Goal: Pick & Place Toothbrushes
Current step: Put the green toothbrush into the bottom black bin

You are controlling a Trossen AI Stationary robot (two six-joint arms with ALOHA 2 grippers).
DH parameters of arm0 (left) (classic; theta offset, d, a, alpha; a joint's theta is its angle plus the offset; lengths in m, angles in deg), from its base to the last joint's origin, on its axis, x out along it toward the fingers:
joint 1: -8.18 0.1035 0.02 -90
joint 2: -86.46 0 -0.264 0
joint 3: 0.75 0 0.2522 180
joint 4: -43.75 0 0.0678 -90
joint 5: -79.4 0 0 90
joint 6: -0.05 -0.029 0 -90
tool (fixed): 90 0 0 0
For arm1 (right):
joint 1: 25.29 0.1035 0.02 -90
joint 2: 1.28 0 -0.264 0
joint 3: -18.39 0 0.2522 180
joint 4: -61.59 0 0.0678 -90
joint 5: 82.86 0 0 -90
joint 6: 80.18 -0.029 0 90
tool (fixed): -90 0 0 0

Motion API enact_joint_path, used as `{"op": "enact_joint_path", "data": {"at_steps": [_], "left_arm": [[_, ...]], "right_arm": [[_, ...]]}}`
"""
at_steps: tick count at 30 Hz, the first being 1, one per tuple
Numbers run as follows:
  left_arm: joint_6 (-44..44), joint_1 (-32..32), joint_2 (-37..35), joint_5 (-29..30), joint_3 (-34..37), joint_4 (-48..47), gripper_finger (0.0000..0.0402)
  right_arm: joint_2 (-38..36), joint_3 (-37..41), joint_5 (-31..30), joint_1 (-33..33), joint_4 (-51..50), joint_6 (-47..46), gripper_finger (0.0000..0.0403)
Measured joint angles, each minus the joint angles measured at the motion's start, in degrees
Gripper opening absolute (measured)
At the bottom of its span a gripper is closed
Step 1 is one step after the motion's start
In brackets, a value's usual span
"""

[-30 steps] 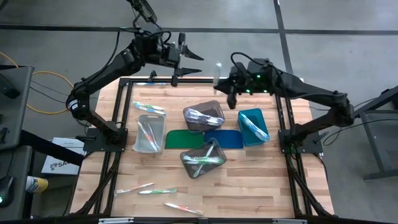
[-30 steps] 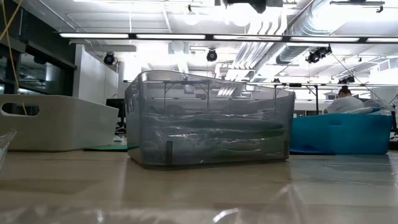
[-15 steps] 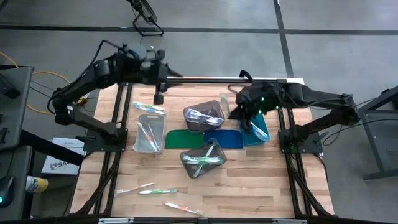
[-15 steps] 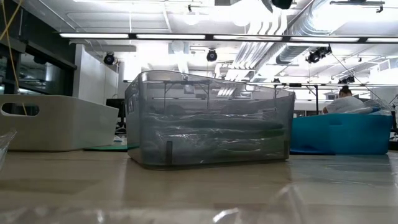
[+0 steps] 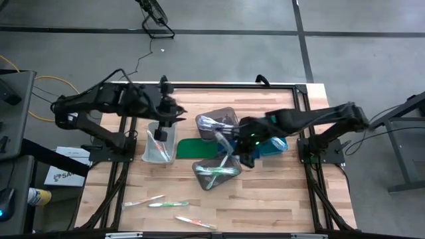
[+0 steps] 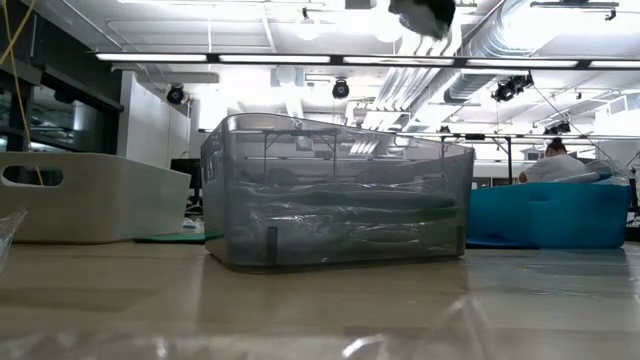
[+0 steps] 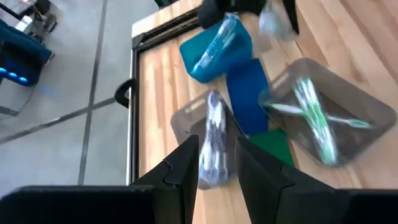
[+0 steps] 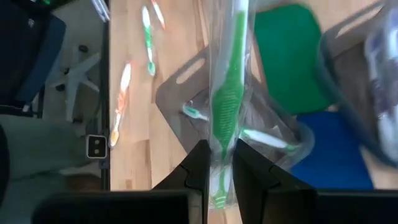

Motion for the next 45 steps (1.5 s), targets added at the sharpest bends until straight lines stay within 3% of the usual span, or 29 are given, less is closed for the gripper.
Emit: {"op": "enact_joint_path", "data": {"at_steps": [9,19,23,33,45], "left_arm": [[6.1,-9.3,-2.8,4.3,0.0,-4.5,0.0099],[10.5,-15.9,-4.3,9.6,0.0,-8.4,0.0099],[10.9,-17.5,-4.2,9.7,0.0,-8.9,0.0099],[13.3,-20.4,-4.2,10.3,0.0,-9.7,0.0099],[13.9,-20.5,-4.2,11.4,0.0,-10.7,0.0099]], "right_arm": [[11.7,-5.2,1.7,0.3,-0.3,-1.2,0.0038],[20.1,-5.4,-4.6,3.7,-3.4,3.8,0.0038],[21.1,-5.4,-7.5,4.2,-4.2,4.5,0.0038],[21.1,-5.6,-6.6,5.2,-8.0,4.0,0.0046],[21.2,-15.7,-8.0,6.1,-16.2,1.1,0.0041]]}}
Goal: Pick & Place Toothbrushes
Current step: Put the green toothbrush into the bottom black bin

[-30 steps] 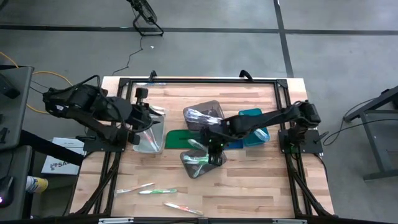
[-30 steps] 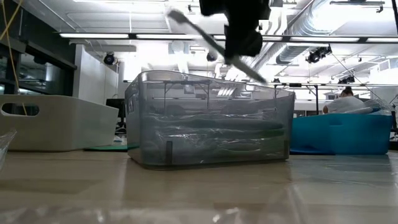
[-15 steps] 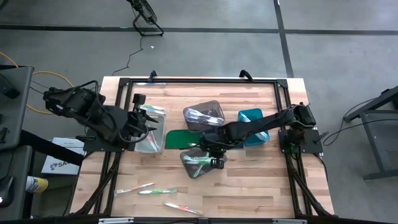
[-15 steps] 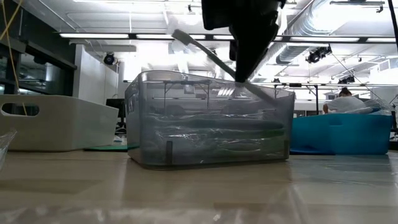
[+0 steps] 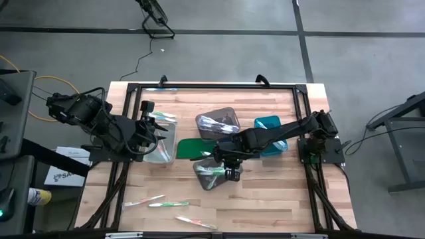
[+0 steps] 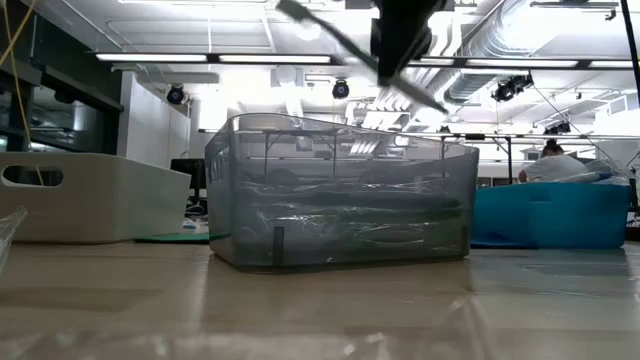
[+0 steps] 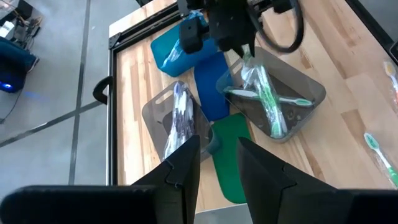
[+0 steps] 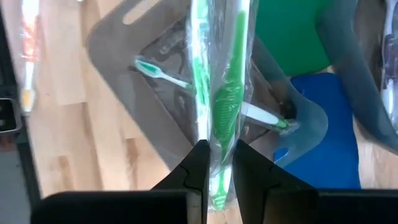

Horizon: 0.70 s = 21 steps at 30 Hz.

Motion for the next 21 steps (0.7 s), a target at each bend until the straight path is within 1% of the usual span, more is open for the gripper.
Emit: {"op": "enact_joint_path", "data": {"at_steps": [2,4,8,11,15,21], "left_arm": [[0.4,0.0,0.0,0.0,0.0,0.0,0.0099],[0.6,0.0,0.0,0.0,0.0,0.0,0.0099],[0.8,0.0,0.0,0.0,0.0,0.0,0.0099],[0.9,0.0,0.0,0.1,0.0,0.0,0.0099],[1.2,0.0,0.0,0.1,0.0,0.0,0.0099],[1.2,0.0,0.0,0.1,0.0,-0.1,0.0099]], "right_arm": [[1.1,-3.3,0.4,0.3,-2.5,-0.6,0.0040],[3.1,-7.6,0.4,0.7,-7.4,-0.7,0.0040],[8.9,-17.2,-0.6,1.0,-15.8,0.7,0.0040],[13.8,-21.9,-0.3,0.5,-21.4,0.7,0.0040],[19.1,-24.8,0.9,-0.2,-26.4,0.7,0.0040],[21.8,-24.9,2.0,-0.4,-25.8,0.7,0.0040]]}}
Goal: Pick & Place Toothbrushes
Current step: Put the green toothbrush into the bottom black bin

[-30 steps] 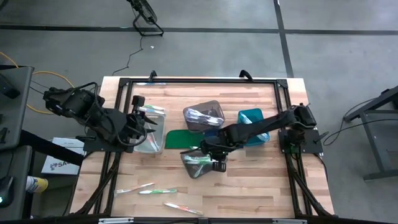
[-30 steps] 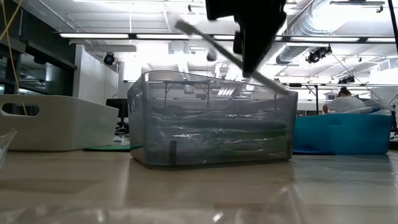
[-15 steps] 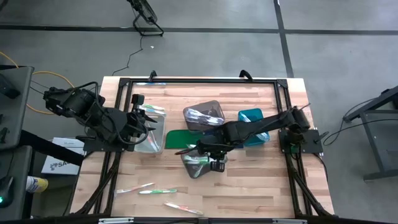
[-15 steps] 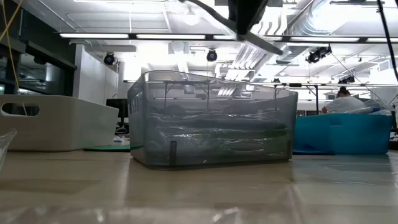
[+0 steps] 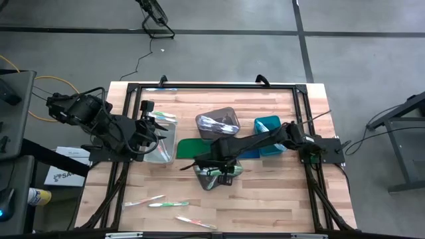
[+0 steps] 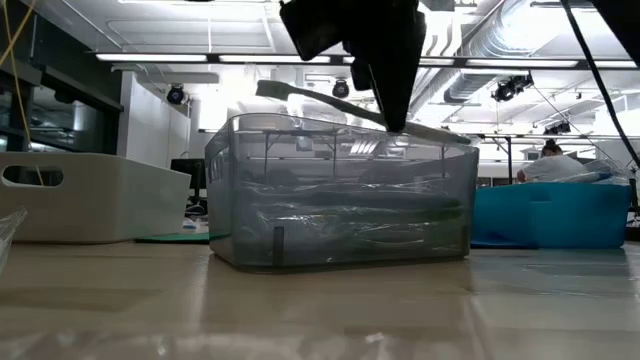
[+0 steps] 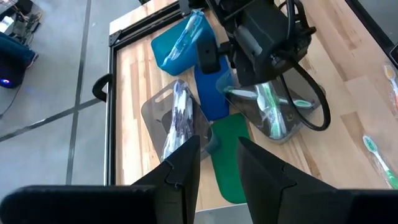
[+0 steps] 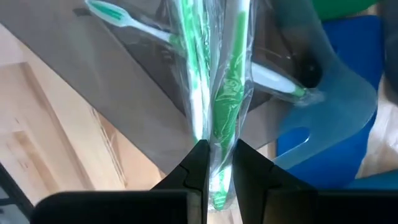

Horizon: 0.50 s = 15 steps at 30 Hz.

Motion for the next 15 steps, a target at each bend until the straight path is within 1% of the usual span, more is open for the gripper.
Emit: {"op": "enact_joint_path", "data": {"at_steps": [5,10,15], "left_arm": [[0.0,0.0,0.0,0.0,0.0,-0.2,0.0099],[0.0,0.0,0.0,0.0,0.0,-0.4,0.0099],[0.0,0.0,0.0,0.0,0.0,-0.5,0.0099]], "right_arm": [[-0.1,0.0,-0.8,0.0,4.3,0.3,0.0043],[0.2,0.0,-1.6,0.0,6.0,1.5,0.0055],[0.7,0.0,-1.1,-0.2,4.0,2.3,0.0054]]}}
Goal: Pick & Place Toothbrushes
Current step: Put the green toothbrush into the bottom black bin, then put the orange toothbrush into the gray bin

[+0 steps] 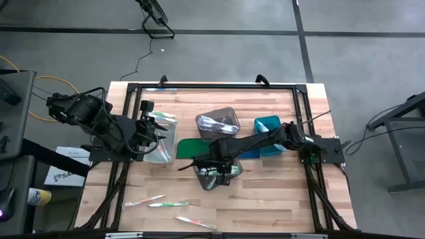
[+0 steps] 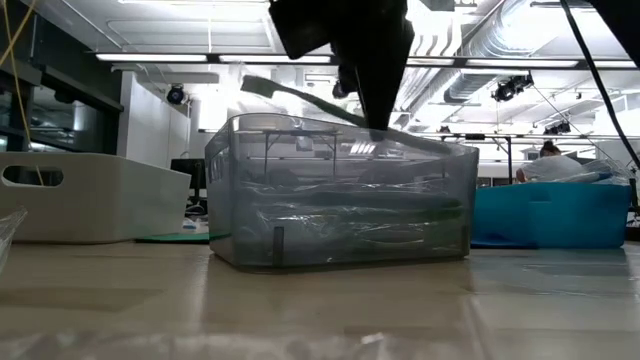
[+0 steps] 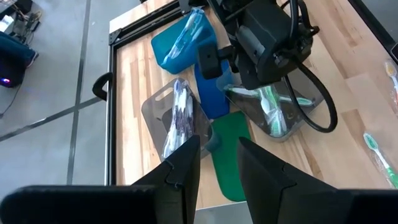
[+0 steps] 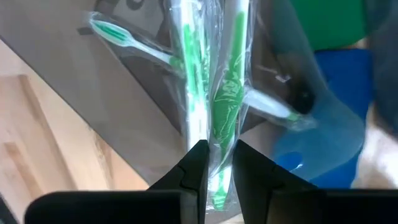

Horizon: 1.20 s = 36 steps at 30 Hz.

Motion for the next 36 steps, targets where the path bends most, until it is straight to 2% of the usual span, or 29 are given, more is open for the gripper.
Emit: {"op": "enact_joint_path", "data": {"at_steps": [6,13,18,23,28,36], "left_arm": [[0.2,0.0,0.0,0.0,0.0,-1.8,0.0099],[1.6,0.0,0.0,0.0,0.0,-2.9,0.0099],[1.9,0.0,0.0,-0.3,0.0,-4.7,0.0099],[4.8,0.0,-0.2,-0.3,1.1,-7.6,0.0099],[10.1,-3.0,-2.7,-0.6,9.3,-7.5,0.0099],[25.0,-12.8,-8.7,-2.4,31.2,2.5,0.0099]], "right_arm": [[0.7,0.0,0.9,0.0,0.0,1.6,0.0068],[0.6,0.0,0.3,0.1,-1.9,0.1,0.0129],[0.3,0.0,1.9,0.1,-4.1,-5.0,0.0171],[-2.0,0.0,3.8,1.1,-5.3,-10.5,0.0182],[-5.9,0.0,0.2,4.4,-5.6,-14.3,0.0183],[-11.9,0.0,-13.2,12.0,-6.5,-22.8,0.0183]]}}
